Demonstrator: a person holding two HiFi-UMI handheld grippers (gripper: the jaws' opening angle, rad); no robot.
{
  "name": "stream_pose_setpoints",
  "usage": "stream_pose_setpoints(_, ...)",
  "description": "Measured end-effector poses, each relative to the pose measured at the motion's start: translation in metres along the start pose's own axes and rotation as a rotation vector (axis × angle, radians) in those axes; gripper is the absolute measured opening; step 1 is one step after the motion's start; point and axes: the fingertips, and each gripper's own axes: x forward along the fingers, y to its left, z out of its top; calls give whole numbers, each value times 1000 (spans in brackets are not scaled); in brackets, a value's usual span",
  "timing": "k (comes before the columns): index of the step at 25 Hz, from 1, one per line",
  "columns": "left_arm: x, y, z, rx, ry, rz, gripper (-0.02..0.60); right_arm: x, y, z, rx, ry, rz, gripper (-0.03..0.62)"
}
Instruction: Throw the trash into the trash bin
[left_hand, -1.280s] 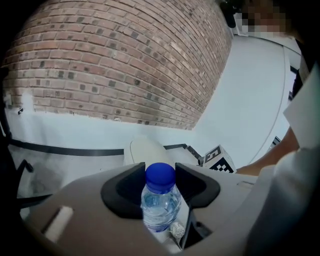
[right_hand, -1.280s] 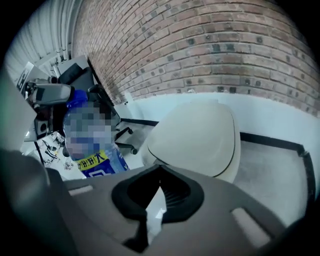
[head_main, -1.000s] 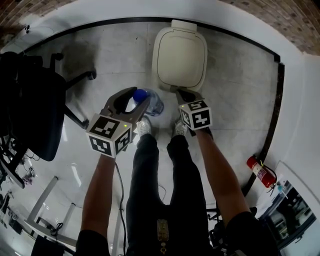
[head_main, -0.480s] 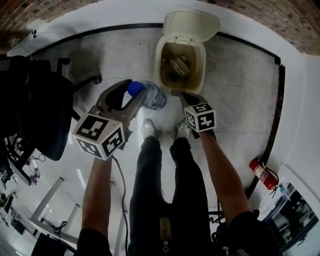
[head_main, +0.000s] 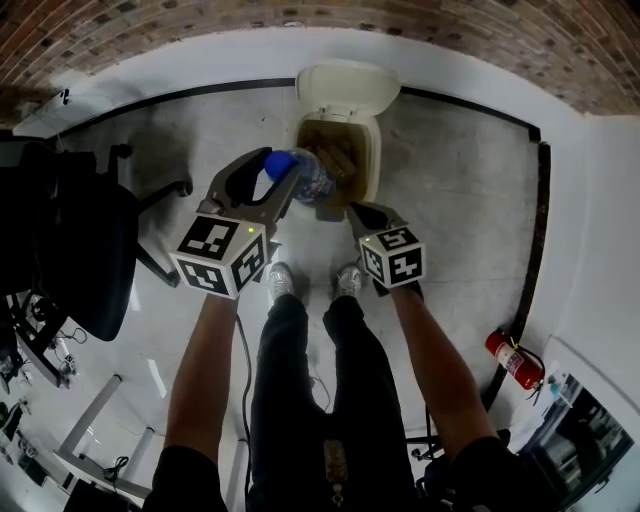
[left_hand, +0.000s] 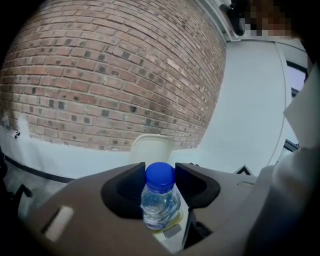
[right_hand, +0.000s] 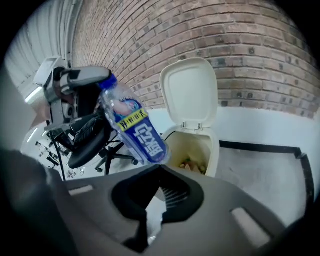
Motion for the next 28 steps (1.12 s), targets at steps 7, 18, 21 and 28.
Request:
stream_pose_setpoints(7, 67, -5, -59, -1, 138, -2, 193, -11, -24, 10, 47, -55, 23, 3)
stream_pose_setpoints(18, 124, -3, -154, 11, 332, 13, 193, -22, -60, 7, 78, -68, 21, 3)
stream_pose_setpoints(21, 130, -3, -177, 22, 409, 21, 195, -25, -66, 2, 69, -56, 19, 3)
stream_pose_setpoints(28, 133, -6, -211, 31, 502, 18, 245, -20, -72, 0, 84, -61, 18, 3)
